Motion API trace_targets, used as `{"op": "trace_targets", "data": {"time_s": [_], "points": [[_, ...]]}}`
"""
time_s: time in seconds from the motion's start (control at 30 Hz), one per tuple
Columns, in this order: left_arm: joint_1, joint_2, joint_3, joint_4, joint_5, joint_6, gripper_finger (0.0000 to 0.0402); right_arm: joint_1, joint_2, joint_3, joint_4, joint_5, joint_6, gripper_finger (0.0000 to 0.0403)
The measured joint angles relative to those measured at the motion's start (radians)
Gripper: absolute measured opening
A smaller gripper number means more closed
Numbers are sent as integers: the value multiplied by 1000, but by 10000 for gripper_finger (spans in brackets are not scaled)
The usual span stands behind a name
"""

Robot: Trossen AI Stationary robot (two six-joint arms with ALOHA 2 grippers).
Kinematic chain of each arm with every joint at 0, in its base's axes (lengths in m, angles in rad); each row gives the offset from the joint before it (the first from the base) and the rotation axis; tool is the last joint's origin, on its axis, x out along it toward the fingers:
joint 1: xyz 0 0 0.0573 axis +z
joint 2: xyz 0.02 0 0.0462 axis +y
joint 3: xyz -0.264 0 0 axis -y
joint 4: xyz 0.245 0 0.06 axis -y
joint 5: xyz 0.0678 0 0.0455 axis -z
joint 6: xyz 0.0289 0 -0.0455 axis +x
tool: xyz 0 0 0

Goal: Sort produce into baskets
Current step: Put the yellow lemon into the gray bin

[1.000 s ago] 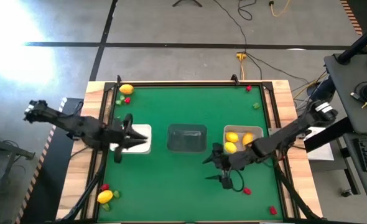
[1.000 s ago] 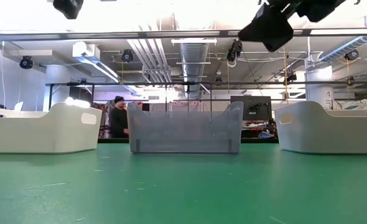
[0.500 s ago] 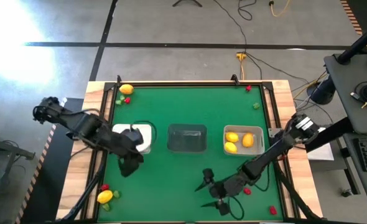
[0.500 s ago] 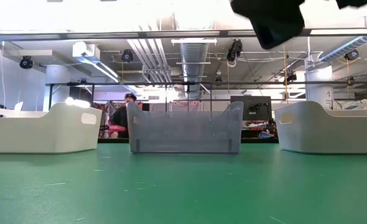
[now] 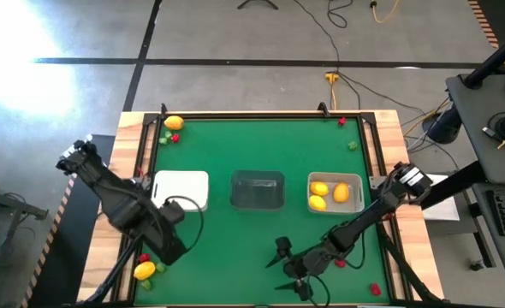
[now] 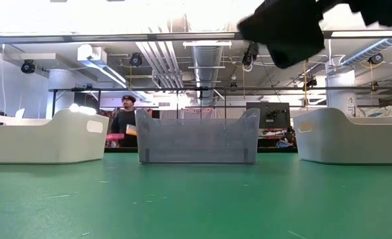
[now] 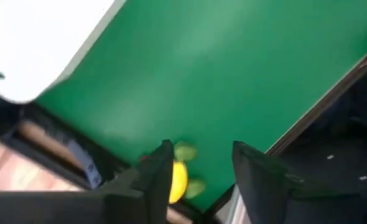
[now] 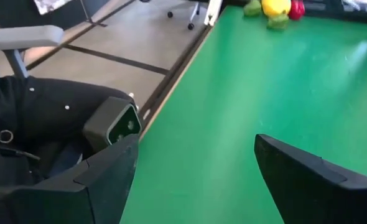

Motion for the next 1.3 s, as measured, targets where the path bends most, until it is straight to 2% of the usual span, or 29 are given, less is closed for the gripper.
{"op": "trace_targets", "data": {"time_s": [0.1, 0.17, 0.3, 0.53, 0.6, 0.73, 0.93, 1.3], "points": [[-34, 1, -55, 3, 21, -60, 183, 1, -15, 1, 0, -1, -17, 319], [-48, -1, -106, 35, 70, -80, 195, 1, -21, 4, -1, -1, -36, 322], [-57, -7, -240, 118, 224, -88, 207, -6, -36, 35, -1, 18, -112, 327], [-66, -3, -457, 393, 481, -130, 209, -10, -44, 87, -98, 34, -175, 335], [-73, 0, -506, 490, 521, -171, 209, -9, -44, 90, -131, 34, -168, 336], [-93, 29, -592, 641, 533, -210, 209, -9, -44, 79, -137, 34, -159, 336], [-100, 114, -633, 664, 636, -133, 209, -9, -44, 74, -139, 34, -152, 334], [-130, 271, -592, 667, 670, 23, 210, -9, -43, 73, -149, 33, -157, 334]]}}
